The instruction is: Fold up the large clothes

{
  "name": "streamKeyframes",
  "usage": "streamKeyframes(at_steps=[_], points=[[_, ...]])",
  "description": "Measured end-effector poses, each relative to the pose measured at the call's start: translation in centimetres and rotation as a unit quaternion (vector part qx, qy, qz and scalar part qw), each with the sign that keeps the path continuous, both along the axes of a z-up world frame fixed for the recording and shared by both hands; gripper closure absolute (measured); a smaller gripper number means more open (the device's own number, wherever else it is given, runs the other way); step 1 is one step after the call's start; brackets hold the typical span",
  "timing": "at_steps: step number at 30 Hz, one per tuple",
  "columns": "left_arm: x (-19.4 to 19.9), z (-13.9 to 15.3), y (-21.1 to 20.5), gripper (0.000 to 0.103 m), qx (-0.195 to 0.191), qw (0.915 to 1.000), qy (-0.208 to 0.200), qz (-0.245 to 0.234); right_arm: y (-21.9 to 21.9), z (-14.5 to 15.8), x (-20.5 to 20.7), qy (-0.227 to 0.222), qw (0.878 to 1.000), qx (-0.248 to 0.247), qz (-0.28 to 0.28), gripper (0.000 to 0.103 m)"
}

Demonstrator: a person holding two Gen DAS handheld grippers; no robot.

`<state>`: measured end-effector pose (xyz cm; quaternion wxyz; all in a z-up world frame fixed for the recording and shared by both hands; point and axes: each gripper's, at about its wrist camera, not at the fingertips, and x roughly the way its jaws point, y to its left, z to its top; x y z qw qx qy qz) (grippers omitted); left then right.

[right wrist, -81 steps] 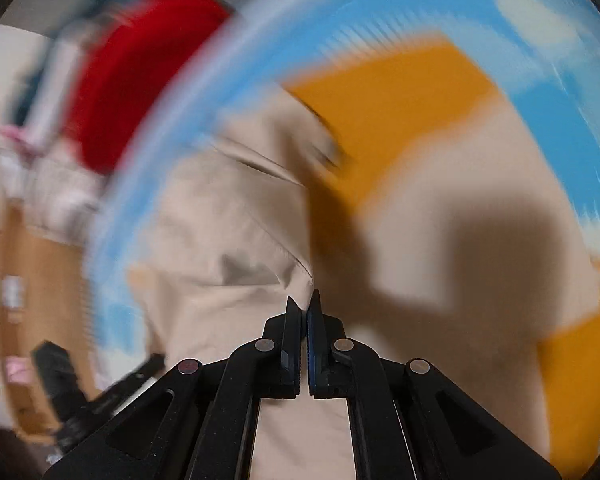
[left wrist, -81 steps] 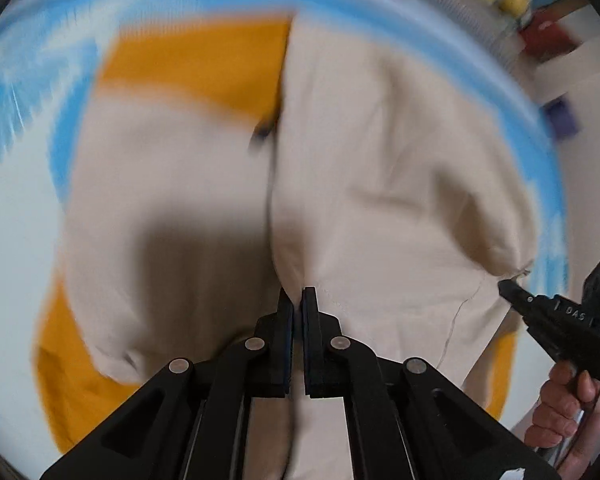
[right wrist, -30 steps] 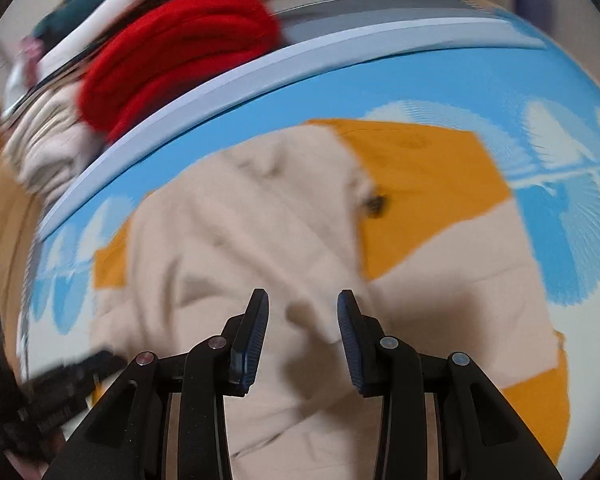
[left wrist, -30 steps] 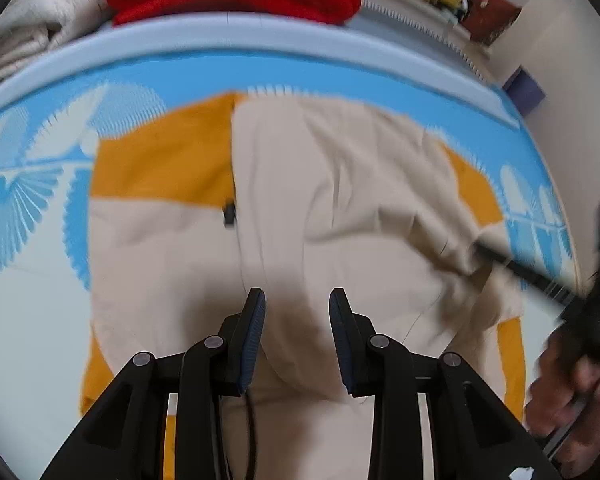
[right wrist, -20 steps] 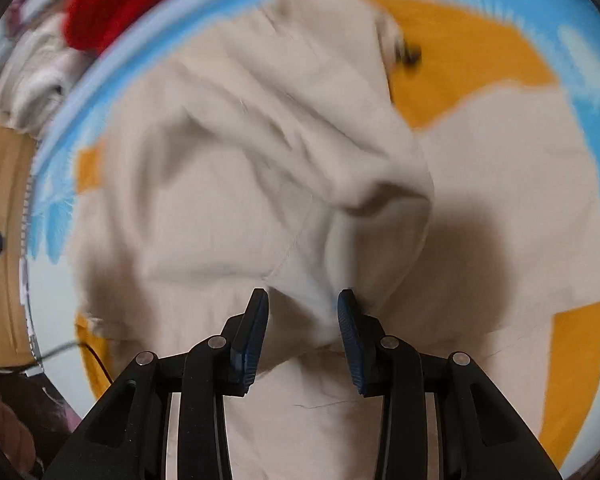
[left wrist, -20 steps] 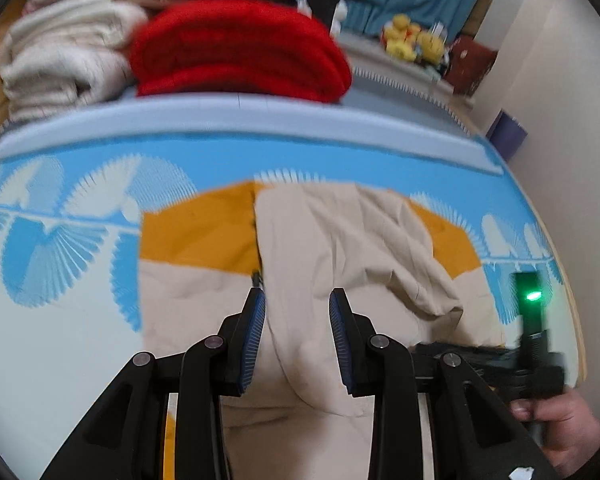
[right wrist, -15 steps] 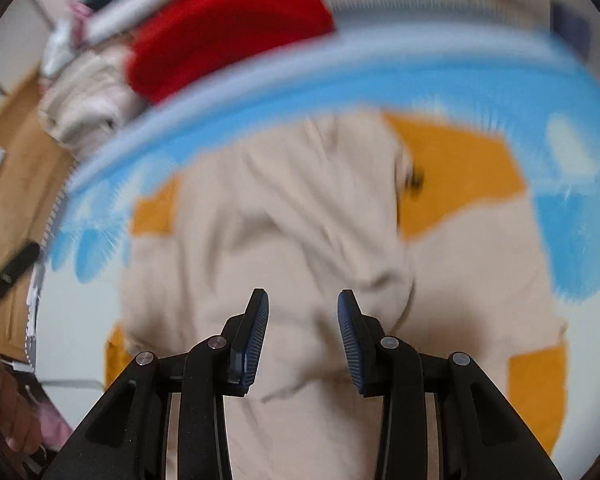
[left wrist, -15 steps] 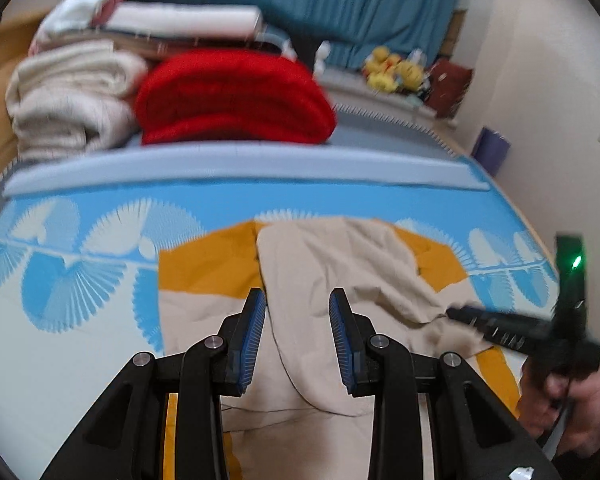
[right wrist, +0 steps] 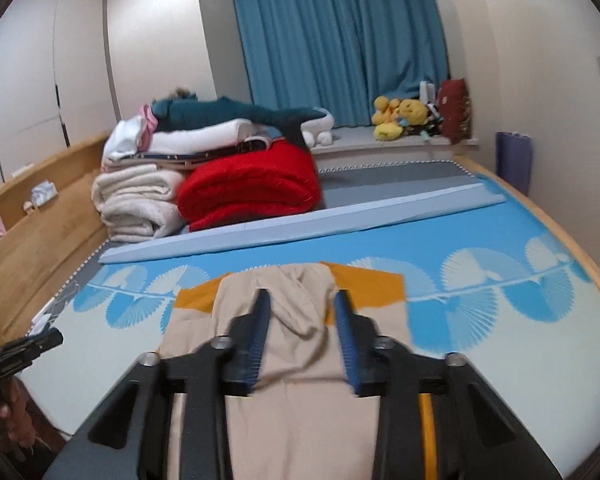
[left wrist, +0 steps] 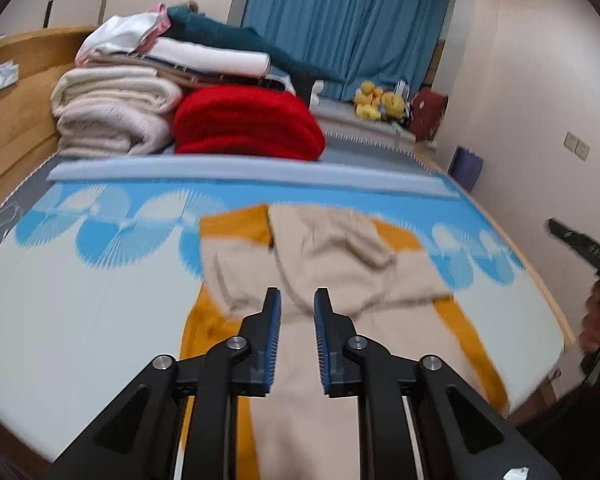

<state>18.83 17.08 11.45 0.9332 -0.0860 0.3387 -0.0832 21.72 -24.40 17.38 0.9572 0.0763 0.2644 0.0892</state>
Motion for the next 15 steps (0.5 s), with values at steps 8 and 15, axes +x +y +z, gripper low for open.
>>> streamKeyframes(at_steps=[8, 15], points=[[-6.6, -6.3, 2.2, 0.093, 0.005, 0.9964, 0.076, 0.038, -7.5, -5.3, -10.6, 0.059, 0.997, -0.022, -0.053, 0.091], [-6.0, -8.0, 5.9, 0.093, -0.047, 0.9839, 0.133, 0.11, -11.5, -13.8, -11.8, 0.131, 0.986, -0.019, -0.103, 0.089]])
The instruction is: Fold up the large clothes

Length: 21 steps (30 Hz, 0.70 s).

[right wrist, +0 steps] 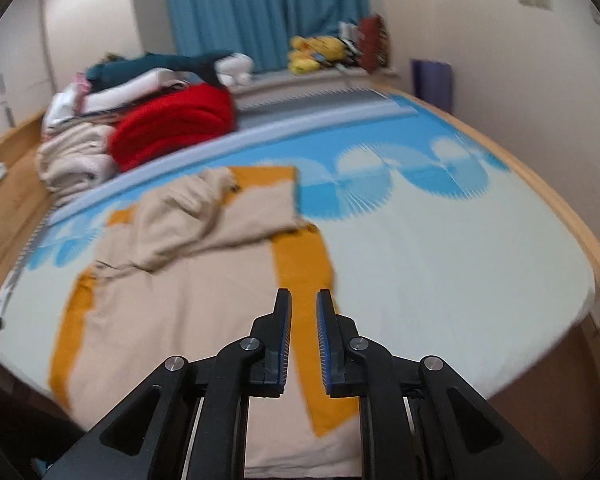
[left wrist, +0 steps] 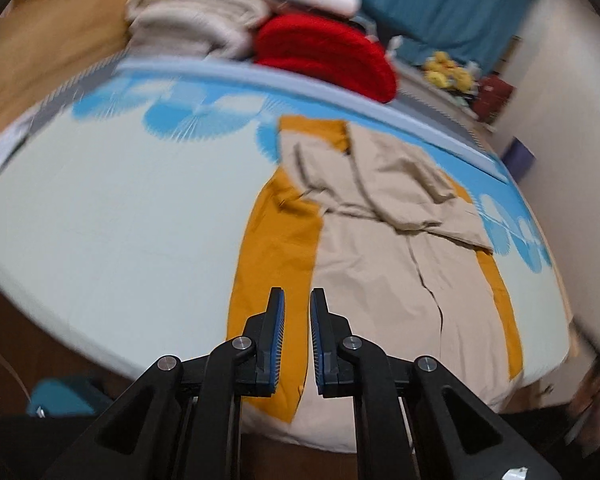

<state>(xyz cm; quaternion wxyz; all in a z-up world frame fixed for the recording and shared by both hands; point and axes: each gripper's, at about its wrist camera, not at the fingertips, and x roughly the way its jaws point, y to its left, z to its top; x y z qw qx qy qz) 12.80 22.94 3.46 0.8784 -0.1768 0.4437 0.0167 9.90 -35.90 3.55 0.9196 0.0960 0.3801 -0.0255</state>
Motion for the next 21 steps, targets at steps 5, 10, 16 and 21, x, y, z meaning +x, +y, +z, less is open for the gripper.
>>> streamKeyframes(at_steps=[5, 10, 16, 21], points=[[0.1, -3.5, 0.1, 0.093, 0.018, 0.9992, 0.035, 0.006, -0.9, -3.6, 1.8, 0.064, 0.998, -0.003, -0.022, 0.089], [2.1, -9.1, 0.0, 0.092, -0.002, 0.9923, 0.122, 0.021, -0.6, -6.8, 3.6, 0.122, 0.992, -0.005, -0.009, 0.087], [3.3, -12.0, -0.2, 0.073, 0.033, 0.9833, 0.178, 0.02, -0.5, -11.4, 4.8, 0.215, 0.977, -0.004, -0.007, 0.068], [4.0, -13.8, 0.9, 0.055, 0.032, 0.9765, 0.21, 0.036, -1.2, -13.7, 5.0, 0.261, 0.965, -0.005, -0.032, 0.057]])
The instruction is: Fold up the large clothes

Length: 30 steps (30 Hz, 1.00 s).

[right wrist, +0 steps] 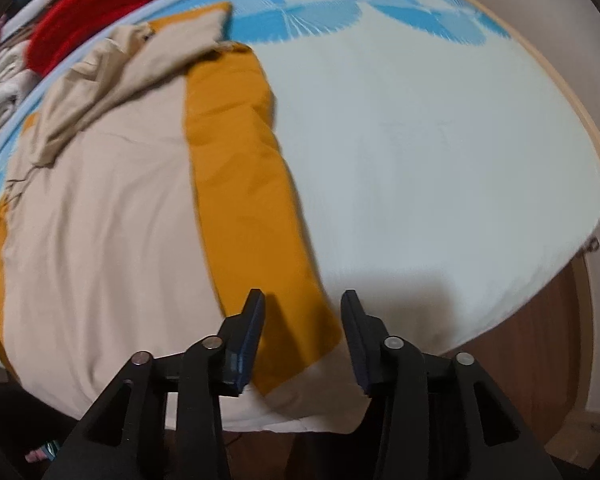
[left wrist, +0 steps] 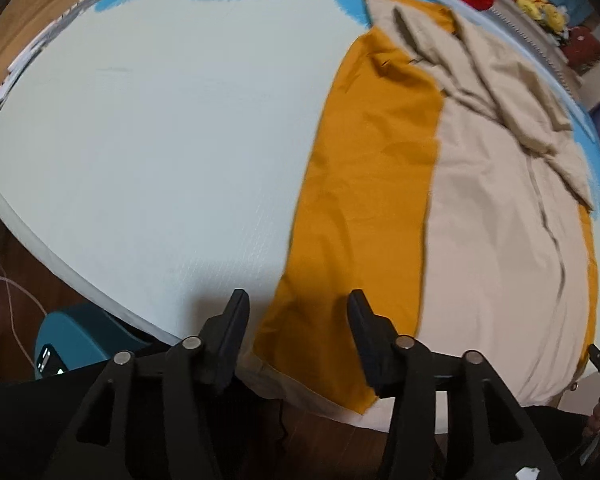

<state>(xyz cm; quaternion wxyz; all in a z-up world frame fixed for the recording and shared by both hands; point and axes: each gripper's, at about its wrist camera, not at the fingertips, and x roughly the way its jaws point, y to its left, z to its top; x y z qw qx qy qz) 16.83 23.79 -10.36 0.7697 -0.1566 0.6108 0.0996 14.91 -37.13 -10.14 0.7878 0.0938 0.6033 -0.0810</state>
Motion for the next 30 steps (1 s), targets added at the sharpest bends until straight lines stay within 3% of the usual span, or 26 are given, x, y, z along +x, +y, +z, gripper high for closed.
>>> streamKeyframes(at_steps=[4, 8, 11, 13, 15, 18, 20, 21, 23, 26, 27, 30], points=[[0.4, -1.8, -0.5, 0.055, 0.008, 0.9995, 0.03, -0.007, -0.3, -1.8, 0.3, 0.033, 0.999, -0.001, -0.009, 0.05], [0.7, -2.4, -1.2, 0.056, 0.023, 0.999, 0.031, -0.021, 0.1, -2.7, 0.4, 0.042, 0.999, -0.012, 0.001, 0.048], [0.9, -2.3, -2.2, 0.077, 0.032, 0.998, 0.025, -0.048, 0.1, -2.8, 0.5, 0.042, 0.999, -0.013, 0.002, 0.048], [0.7, -2.1, -2.7, 0.089, 0.042, 0.9968, 0.022, -0.064, 0.4, -2.7, 0.6, 0.039, 0.999, -0.007, 0.008, 0.052], [0.5, -1.8, -2.8, 0.091, 0.042, 0.9967, 0.02, -0.067, 0.8, -2.7, 0.6, 0.035, 0.999, -0.004, 0.016, 0.067], [0.1, -1.6, -2.4, 0.091, 0.026, 0.998, 0.018, -0.055, 1.3, -2.2, 0.5, 0.02, 0.999, 0.012, 0.028, 0.082], [0.6, -2.2, -2.2, 0.079, 0.026, 0.9982, 0.027, -0.048, 1.4, -1.9, 0.4, 0.009, 0.999, 0.029, 0.03, 0.082], [0.6, -2.7, -2.1, 0.072, 0.028, 0.9979, 0.035, -0.046, 1.3, -2.0, 0.4, 0.009, 0.999, 0.026, 0.029, 0.082], [0.6, -3.0, -2.3, 0.071, 0.037, 0.9973, 0.039, -0.05, 1.2, -2.1, 0.4, 0.012, 0.999, 0.02, 0.023, 0.078], [0.7, -3.2, -3.1, 0.072, 0.052, 0.9958, 0.039, -0.064, 0.8, -2.5, 0.6, 0.02, 1.0, 0.002, 0.018, 0.061], [0.7, -3.2, -3.2, 0.075, 0.054, 0.9956, 0.038, -0.066, 0.9, -2.6, 0.7, 0.024, 1.0, -0.009, 0.018, 0.056], [0.7, -3.1, -3.6, 0.086, 0.059, 0.9949, 0.033, -0.075, 0.9, -2.7, 0.7, 0.027, 0.999, -0.01, 0.022, 0.055]])
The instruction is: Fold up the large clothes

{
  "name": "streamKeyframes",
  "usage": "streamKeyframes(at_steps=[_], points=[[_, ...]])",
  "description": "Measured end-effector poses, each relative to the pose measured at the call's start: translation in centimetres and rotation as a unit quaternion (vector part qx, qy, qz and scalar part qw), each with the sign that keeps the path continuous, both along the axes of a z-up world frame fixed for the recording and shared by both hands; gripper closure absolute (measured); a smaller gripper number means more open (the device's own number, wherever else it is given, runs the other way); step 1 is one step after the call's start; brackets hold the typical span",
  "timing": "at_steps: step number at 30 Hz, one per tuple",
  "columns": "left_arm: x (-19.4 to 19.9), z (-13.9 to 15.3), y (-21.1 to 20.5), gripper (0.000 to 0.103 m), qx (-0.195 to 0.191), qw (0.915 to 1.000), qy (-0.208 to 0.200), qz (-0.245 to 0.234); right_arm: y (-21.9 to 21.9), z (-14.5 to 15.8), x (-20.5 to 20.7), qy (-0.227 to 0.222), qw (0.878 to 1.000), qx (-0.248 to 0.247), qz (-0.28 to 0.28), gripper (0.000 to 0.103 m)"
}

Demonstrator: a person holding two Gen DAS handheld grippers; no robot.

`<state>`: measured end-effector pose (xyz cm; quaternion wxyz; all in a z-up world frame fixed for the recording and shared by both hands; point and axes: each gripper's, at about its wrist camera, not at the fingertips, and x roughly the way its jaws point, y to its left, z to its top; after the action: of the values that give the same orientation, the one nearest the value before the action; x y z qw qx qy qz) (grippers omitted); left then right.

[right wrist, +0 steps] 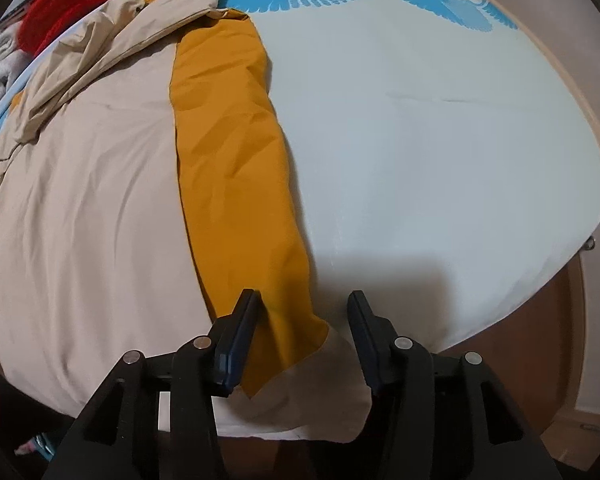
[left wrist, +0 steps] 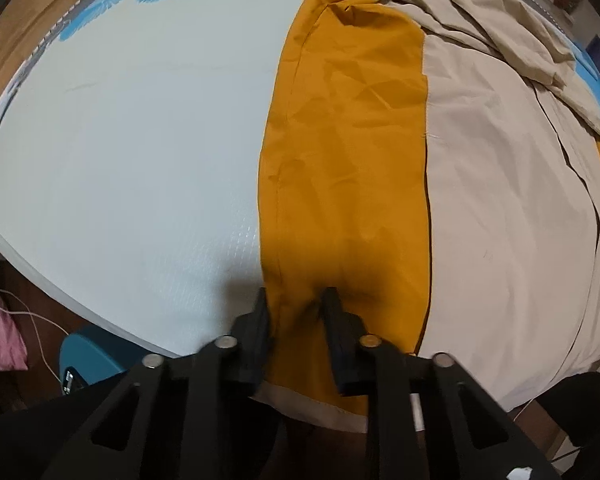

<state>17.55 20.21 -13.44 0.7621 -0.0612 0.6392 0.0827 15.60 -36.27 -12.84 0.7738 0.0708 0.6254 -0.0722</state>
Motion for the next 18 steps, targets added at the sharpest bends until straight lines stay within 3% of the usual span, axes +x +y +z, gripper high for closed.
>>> streamKeyframes(at_steps=[5, 8, 12, 18], points=[[0.0, 0.1, -0.1, 0.087, -0.006, 1.0, -0.001, 0.004, 1.2, -0.4, 0.3, 0.006, 0.999, 0.006, 0.031, 0.056], [-0.4, 0.1, 0.4, 0.079, -0.003, 1.0, 0.004, 0.0, 1.6, -0.4, 0.4, 0.007, 0.999, 0.0, 0.044, 0.056], [-0.5, 0.3, 0.1, 0.078, 0.01, 0.9999, 0.002, -0.012, 1.4, -0.4, 0.6, 0.007, 0.999, 0.004, 0.034, 0.056], [-1.0, 0.4, 1.5, 0.073, -0.017, 0.9996, 0.003, 0.022, -0.1, 0.2, 0.4, -0.005, 1.0, 0.019, 0.0, 0.056]])
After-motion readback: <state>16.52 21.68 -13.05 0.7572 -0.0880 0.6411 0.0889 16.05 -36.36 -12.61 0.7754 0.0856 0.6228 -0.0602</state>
